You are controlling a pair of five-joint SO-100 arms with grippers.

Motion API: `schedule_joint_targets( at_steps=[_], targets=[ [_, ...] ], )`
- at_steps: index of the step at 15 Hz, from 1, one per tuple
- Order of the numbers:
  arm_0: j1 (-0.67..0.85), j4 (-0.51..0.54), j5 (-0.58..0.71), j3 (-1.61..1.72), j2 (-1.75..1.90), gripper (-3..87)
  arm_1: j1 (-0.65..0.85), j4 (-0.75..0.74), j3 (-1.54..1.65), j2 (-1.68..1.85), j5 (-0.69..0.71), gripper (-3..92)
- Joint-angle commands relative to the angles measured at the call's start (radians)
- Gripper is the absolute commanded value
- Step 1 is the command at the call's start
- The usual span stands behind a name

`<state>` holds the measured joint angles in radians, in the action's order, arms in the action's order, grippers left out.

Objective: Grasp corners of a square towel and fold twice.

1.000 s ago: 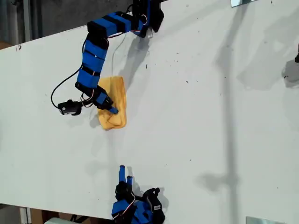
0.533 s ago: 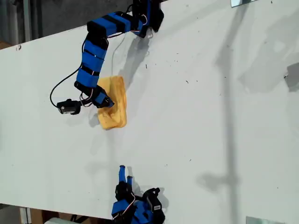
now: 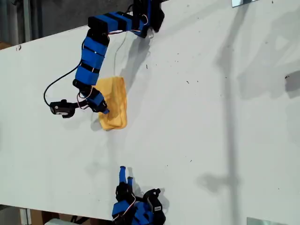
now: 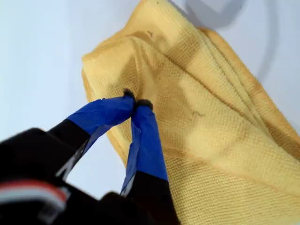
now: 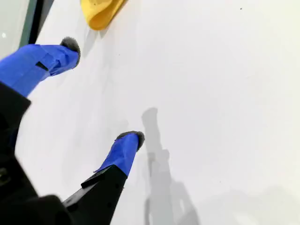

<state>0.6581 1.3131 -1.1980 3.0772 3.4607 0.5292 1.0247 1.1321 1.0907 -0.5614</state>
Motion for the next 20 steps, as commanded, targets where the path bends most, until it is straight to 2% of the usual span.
schedule_joint_targets(
  at_steps=[1,5,6,7,10,12,13,14,15,17,20],
  targets=[
    [-0.005,0.012,-0.018,-0.005,0.008,33.5,-0.003,-0.038,-0.009,0.112,0.003,-0.1],
    [-0.006,0.012,-0.018,-0.005,0.008,33.5,0.002,-0.049,0.000,0.094,0.005,0.3],
    [-0.006,0.012,-0.018,-0.005,0.008,33.5,0.002,-0.043,0.035,0.097,0.008,12.3],
    [-0.006,0.012,-0.018,-0.005,0.008,33.5,0.002,-0.029,0.074,0.103,0.011,28.5],
    [-0.006,0.012,-0.020,-0.005,0.008,33.6,-0.002,-0.017,0.127,0.117,0.017,36.0],
    [-0.006,0.012,-0.021,-0.005,0.008,33.6,-0.006,-0.014,0.127,0.124,0.021,36.7],
    [-0.006,0.012,-0.021,-0.005,0.008,33.6,-0.006,-0.009,0.129,0.124,0.023,34.3],
    [-0.006,0.012,-0.021,-0.005,0.008,33.6,-0.002,-0.009,0.143,0.124,0.025,22.2],
    [-0.006,0.012,-0.021,-0.005,0.008,33.6,0.002,-0.009,0.152,0.118,0.025,21.2],
    [-0.006,0.012,-0.021,-0.005,0.008,33.6,0.011,-0.008,0.150,0.098,0.021,25.7],
    [-0.006,0.012,-0.021,-0.005,0.008,33.6,0.031,-0.009,0.097,0.023,0.023,22.0]
  ],
)
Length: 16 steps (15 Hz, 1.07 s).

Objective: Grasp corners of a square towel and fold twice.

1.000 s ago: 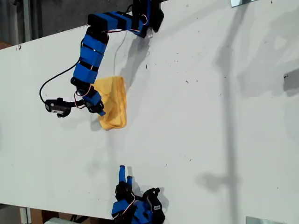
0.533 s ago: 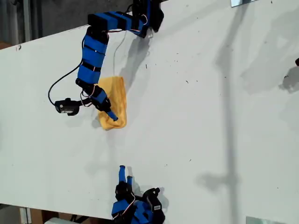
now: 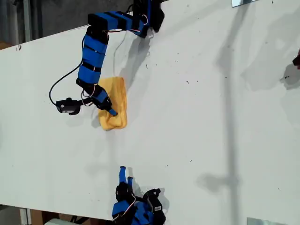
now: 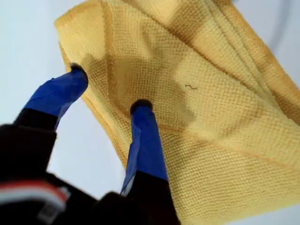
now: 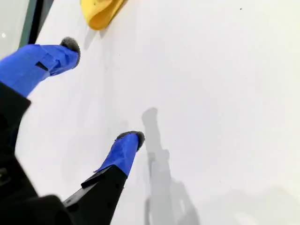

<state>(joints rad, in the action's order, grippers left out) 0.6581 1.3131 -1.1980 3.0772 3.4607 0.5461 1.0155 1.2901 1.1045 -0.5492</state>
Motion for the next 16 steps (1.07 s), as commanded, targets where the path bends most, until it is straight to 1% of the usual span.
schedule_joint_targets(
  at_steps=[1,2,4,5,6,8,9,13,16],
  targets=[
    [-0.006,0.012,-0.021,-0.005,0.008,33.6,0.017,0.005,-0.087,-0.015,0.011,19.1],
    [-0.006,0.012,-0.021,-0.005,0.008,33.6,0.023,0.020,-0.120,-0.037,0.011,18.3],
    [-0.006,0.012,-0.021,-0.005,0.008,33.6,0.038,0.098,-0.233,-0.100,0.020,17.7],
    [-0.006,0.012,-0.021,-0.005,0.008,33.6,0.046,0.107,-0.247,-0.104,0.029,17.7],
    [-0.006,0.012,-0.021,-0.005,0.008,33.6,0.048,0.107,-0.250,-0.104,0.032,15.7],
    [-0.006,0.012,-0.021,-0.005,0.008,33.6,0.051,0.110,-0.259,-0.106,0.034,2.6],
    [-0.006,0.012,-0.021,-0.005,0.008,33.6,0.054,0.115,-0.262,-0.107,0.034,-0.1],
    [-0.006,0.012,-0.023,-0.005,0.008,33.6,0.046,0.132,-0.296,-0.089,0.061,-0.1],
    [-0.006,0.012,-0.023,-0.005,0.008,33.6,0.023,0.049,-0.299,-0.060,0.092,-0.1]
  ],
)
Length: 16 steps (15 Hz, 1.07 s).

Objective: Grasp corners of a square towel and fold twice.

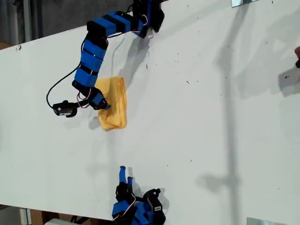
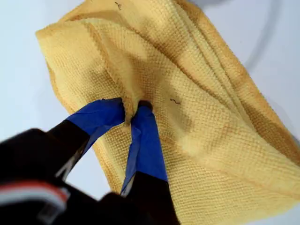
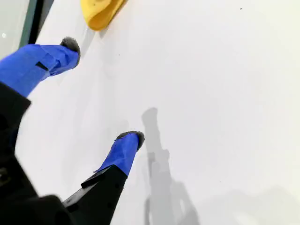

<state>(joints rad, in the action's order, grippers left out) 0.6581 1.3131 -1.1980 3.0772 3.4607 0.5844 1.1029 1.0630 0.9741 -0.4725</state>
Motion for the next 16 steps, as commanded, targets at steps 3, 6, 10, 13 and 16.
schedule_joint_targets(
  at_steps=[3,6,10,13,16],
  targets=[
    [-0.008,0.012,-0.023,-0.005,0.008,33.6,-0.020,-0.110,-0.092,0.071,0.014,-0.1],
    [-0.008,0.012,-0.023,-0.005,0.008,33.6,-0.020,-0.181,-0.124,0.071,0.017,-0.1],
    [-0.011,0.012,-0.023,-0.005,0.008,33.6,-0.018,-0.314,-0.130,0.015,0.028,-0.1],
    [-0.014,0.012,-0.026,-0.005,0.008,33.6,-0.017,-0.385,-0.202,-0.087,0.021,-0.1],
    [-0.015,0.012,-0.026,-0.005,0.008,33.6,-0.018,-0.437,-0.206,-0.147,0.028,-0.1]
  ],
)
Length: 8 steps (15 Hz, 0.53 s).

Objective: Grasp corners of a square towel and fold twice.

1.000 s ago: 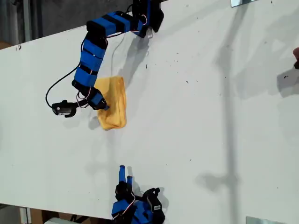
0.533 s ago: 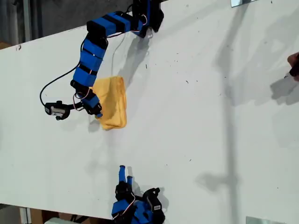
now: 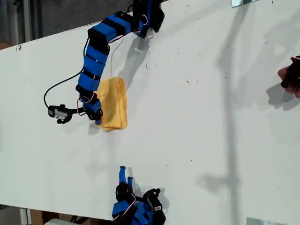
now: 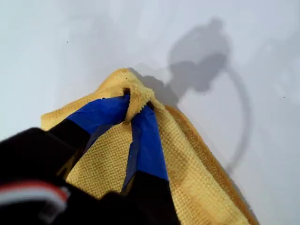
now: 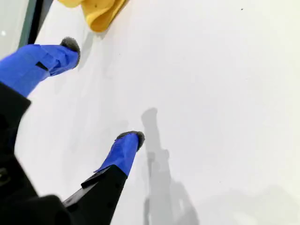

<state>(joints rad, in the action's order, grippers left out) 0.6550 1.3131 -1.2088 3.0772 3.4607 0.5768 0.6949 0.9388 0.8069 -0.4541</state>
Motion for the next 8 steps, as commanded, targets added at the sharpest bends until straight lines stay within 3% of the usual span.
schedule_joint_targets(
  at_steps=[1,4,8],
  targets=[
    [-0.012,0.012,-0.015,-0.005,0.008,33.6,-0.012,-0.031,-0.081,0.008,0.009,-0.1],
    [-0.014,0.014,-0.015,-0.005,0.008,33.6,-0.018,-0.005,-0.067,0.049,-0.017,26.8],
    [-0.014,0.014,-0.015,-0.005,0.008,33.6,-0.021,0.035,-0.041,0.190,0.003,29.8]
  ],
)
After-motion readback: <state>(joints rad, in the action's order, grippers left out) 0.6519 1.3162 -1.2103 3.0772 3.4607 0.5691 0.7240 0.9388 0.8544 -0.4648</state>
